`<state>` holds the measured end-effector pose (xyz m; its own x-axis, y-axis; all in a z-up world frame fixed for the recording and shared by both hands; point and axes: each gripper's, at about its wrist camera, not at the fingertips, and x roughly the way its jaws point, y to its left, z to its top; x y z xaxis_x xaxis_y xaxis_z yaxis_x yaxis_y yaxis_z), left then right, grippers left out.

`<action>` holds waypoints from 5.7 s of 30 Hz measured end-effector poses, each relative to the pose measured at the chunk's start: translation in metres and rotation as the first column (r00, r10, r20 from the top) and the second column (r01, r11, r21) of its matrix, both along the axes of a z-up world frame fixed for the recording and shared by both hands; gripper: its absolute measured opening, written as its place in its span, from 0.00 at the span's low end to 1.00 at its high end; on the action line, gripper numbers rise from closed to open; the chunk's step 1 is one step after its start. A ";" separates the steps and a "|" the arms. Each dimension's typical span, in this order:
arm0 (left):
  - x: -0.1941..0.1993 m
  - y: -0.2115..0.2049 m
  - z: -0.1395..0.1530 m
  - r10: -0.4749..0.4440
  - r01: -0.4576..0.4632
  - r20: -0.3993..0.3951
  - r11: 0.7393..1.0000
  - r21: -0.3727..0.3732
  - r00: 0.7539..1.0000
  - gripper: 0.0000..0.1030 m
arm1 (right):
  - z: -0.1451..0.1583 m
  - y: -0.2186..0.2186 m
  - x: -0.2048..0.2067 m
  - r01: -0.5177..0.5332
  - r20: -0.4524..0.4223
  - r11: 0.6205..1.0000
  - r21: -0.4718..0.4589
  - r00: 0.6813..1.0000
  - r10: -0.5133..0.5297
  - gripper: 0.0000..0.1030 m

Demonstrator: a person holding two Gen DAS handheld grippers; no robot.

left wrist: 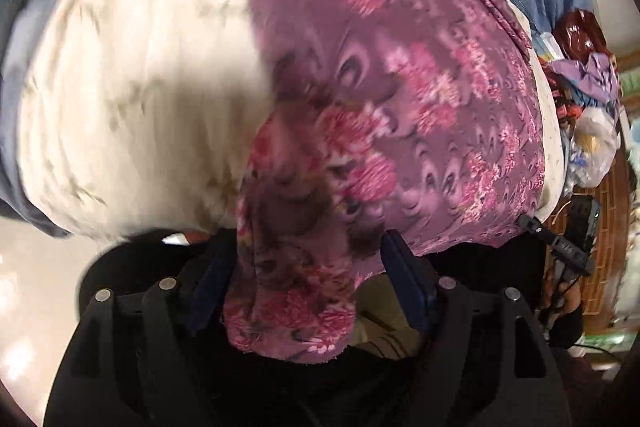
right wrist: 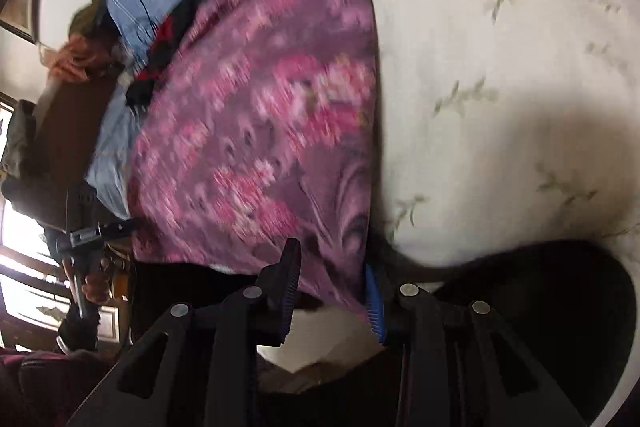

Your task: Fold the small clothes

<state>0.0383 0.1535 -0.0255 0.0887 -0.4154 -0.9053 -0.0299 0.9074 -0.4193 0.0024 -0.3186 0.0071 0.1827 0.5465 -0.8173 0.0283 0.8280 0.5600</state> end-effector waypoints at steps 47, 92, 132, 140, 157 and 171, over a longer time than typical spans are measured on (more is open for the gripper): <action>0.356 -0.018 0.054 0.291 -0.265 0.096 0.940 -0.215 0.952 0.05 | 0.004 -0.075 0.247 0.499 -0.025 0.699 0.513 0.822 -0.568 0.36; 0.399 -0.027 0.028 0.218 -0.230 0.158 0.971 0.063 0.963 0.37 | 0.020 -0.073 0.325 0.523 0.218 0.847 0.094 0.819 -0.530 0.04; 0.192 0.024 0.033 0.502 -0.437 0.081 0.812 -0.387 0.861 0.03 | 0.036 -0.048 0.181 0.518 0.111 0.783 0.345 0.805 -0.582 0.06; 0.179 0.005 0.007 0.462 -0.429 0.033 0.845 -0.321 0.886 0.04 | 0.044 -0.071 0.181 0.509 0.171 0.838 0.196 0.824 -0.540 0.07; 0.257 0.019 0.085 0.146 -0.160 0.313 0.987 0.021 0.939 0.58 | 0.077 -0.100 0.213 0.536 0.256 0.840 0.085 0.803 -0.538 0.37; 0.402 -0.046 0.019 0.028 -0.089 0.215 0.956 0.279 0.976 0.62 | 0.002 -0.073 0.353 0.480 0.147 0.877 -0.007 0.868 -0.474 0.42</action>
